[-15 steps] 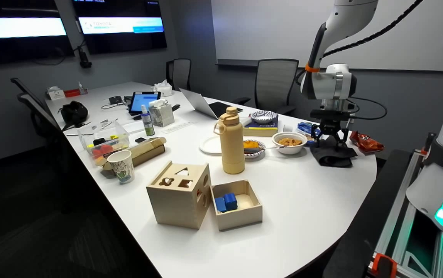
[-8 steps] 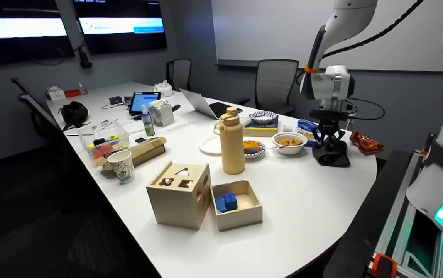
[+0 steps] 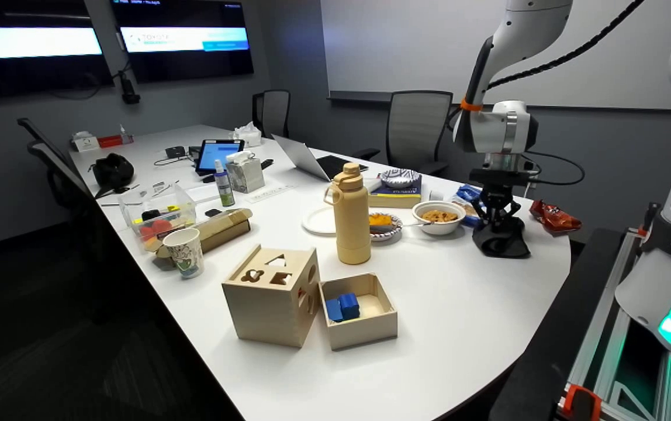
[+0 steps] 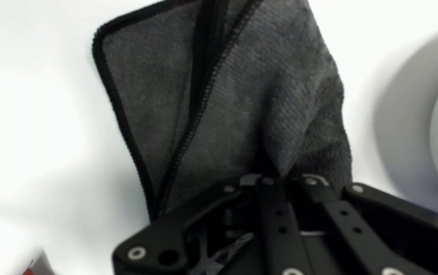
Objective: Use the black cloth to wipe the table
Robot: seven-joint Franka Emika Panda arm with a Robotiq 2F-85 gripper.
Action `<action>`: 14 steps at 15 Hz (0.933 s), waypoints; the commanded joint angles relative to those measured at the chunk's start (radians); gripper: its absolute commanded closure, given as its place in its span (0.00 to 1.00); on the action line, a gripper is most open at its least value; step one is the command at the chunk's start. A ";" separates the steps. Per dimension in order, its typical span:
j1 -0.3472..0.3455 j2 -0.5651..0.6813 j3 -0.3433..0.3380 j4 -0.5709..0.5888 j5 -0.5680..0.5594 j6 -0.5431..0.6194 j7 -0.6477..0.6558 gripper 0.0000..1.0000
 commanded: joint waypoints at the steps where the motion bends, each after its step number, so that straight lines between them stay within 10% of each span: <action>1: 0.011 -0.084 0.033 -0.113 0.031 0.000 -0.058 0.98; 14: 0.324 -0.142 0.145 -0.192 -0.046 0.012 -0.029 0.98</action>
